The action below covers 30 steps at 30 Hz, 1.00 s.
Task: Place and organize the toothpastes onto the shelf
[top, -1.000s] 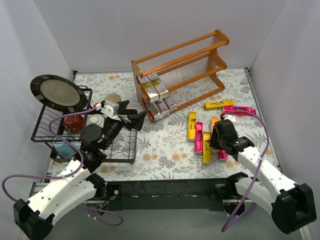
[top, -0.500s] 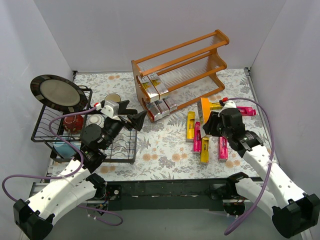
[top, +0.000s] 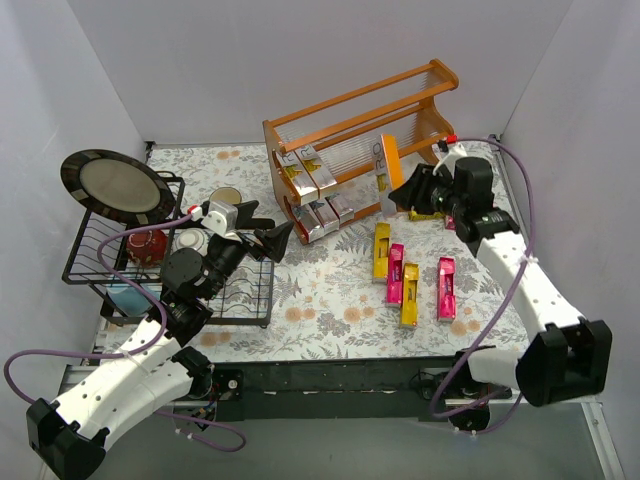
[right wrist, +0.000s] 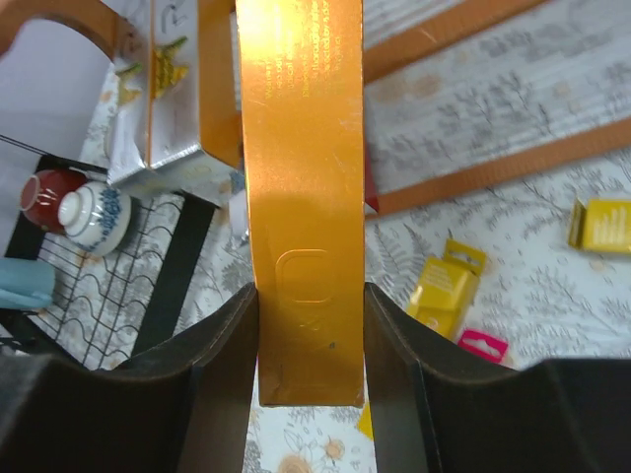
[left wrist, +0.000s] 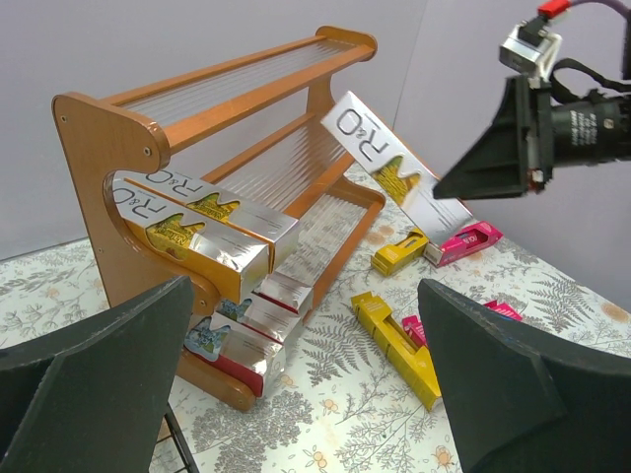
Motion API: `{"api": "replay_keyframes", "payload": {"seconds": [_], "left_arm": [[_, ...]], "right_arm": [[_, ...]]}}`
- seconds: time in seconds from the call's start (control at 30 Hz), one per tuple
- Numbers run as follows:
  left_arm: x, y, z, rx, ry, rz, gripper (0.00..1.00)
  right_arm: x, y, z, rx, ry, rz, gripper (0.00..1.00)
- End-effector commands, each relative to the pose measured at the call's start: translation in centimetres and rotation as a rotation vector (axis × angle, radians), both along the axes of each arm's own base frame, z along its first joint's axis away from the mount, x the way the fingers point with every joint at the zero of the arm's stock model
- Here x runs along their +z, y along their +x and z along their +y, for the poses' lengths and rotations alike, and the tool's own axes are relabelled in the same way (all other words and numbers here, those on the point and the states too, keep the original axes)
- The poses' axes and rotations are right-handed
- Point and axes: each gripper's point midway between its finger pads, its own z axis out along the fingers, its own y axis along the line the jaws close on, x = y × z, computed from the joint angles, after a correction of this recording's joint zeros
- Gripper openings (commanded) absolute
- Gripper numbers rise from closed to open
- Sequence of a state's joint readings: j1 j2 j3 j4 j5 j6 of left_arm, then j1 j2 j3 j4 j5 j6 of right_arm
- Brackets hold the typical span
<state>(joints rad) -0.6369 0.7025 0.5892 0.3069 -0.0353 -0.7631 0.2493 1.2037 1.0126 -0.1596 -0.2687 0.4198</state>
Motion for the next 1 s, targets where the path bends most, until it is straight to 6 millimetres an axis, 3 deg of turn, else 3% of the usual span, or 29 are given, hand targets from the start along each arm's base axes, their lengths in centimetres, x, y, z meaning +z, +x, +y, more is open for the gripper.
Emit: {"api": "replay_keyframes", "payload": {"seconds": [0.0,0.03,0.07,0.13,0.27,0.47,0.63,0.8,0.97], "left_arm": [[1.9,-0.5,0.2,-0.008,-0.015,-0.04,0.98],[1.9,-0.4,0.3,-0.006,-0.014,-0.039,0.98],[1.9,-0.5,0.3,-0.006,-0.016,-0.041,0.98],[1.9,-0.5,0.3,-0.005,-0.016,-0.041,0.98],[1.9,-0.4,0.3,-0.003,-0.016,-0.041,0.98],[2.1,-0.4,0.4,-0.001,-0.016,-0.042,0.98],[2.0,-0.5,0.2,-0.011,-0.016,-0.043,0.98],[1.9,-0.4,0.2,-0.006,-0.011,-0.039,0.98],[1.8,-0.3,0.2,-0.002,-0.008,-0.039,0.98]], "right_arm": [[6.8,2.9,2.9,0.143,0.142,-0.166,0.22],[7.5,3.4,3.2,0.151,0.155,-0.173,0.22],[6.5,4.2,3.5,0.156,0.161,-0.142,0.22],[6.9,4.8,4.0,0.174,0.194,-0.132,0.22],[5.3,6.4,4.6,0.178,0.233,-0.059,0.21],[3.3,6.0,5.1,0.197,0.278,-0.016,0.19],[3.9,6.4,5.5,0.217,0.299,-0.028,0.19],[4.9,8.6,6.5,0.247,0.329,-0.025,0.19],[3.8,10.1,7.3,0.266,0.362,0.015,0.19]]}}
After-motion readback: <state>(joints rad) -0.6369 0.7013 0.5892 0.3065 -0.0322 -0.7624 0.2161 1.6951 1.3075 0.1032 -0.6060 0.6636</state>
